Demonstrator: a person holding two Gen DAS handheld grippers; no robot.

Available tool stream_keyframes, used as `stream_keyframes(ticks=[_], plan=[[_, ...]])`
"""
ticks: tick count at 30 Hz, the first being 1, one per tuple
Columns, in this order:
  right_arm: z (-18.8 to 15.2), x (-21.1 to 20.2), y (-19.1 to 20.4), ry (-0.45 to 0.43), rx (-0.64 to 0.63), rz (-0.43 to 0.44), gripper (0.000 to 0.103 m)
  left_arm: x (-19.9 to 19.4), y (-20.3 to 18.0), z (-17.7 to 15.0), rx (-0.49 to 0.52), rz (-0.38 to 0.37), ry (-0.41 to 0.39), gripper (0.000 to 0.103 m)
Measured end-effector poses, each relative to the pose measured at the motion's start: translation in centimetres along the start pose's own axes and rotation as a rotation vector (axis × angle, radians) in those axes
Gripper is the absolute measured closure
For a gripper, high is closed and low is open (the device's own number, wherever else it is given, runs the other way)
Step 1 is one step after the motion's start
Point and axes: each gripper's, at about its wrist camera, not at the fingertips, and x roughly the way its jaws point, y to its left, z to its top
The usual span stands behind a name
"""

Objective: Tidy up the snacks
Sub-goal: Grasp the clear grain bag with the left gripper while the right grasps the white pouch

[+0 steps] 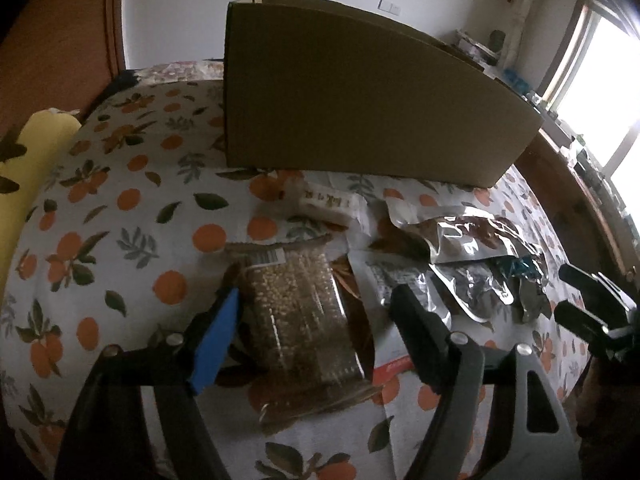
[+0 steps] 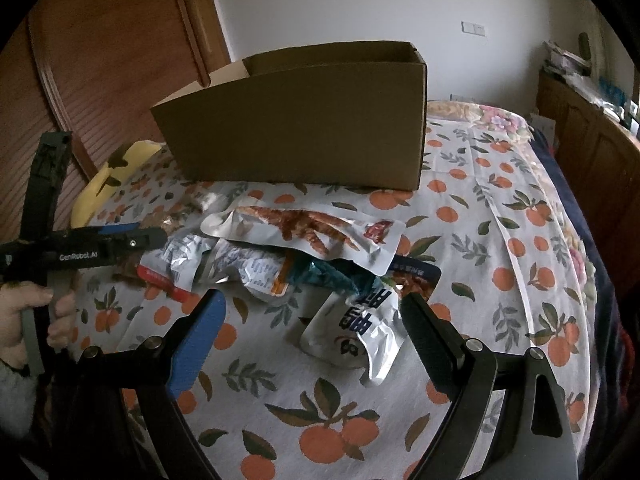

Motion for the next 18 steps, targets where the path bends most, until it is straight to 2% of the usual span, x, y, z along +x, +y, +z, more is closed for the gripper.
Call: stream_keyframes(ticks=[4, 6, 12, 15, 18], plan=[[-0.1, 0.1, -0.1, 0.003, 0.001, 0.005, 0.012, -0.4, 0.5, -0.1, 0.007, 0.009, -0.017, 0.036], [-0.2, 0.2, 0.0, 0.005, 0.001, 0.008, 0.012, -0.6, 1.2, 0.0, -0.011, 0.025, -0.015, 0.053], [-0.3, 0.4, 0.3, 0.005, -0.006, 0.008, 0.012, -0.1, 1.9, 0.0, -0.019, 0.023, 0.018, 0.052], [-0.2, 0.5, 0.2, -0.002, 0.0, 0.0, 0.012, 0.2, 1.3, -0.1, 0.01, 0.04, 0.028, 0.047], [0.0, 0.9, 0.1, 0.007, 0.001, -0.004, 0.012, 0.4, 0.9, -0.2, 0.051, 0.061, 0.033, 0.046]])
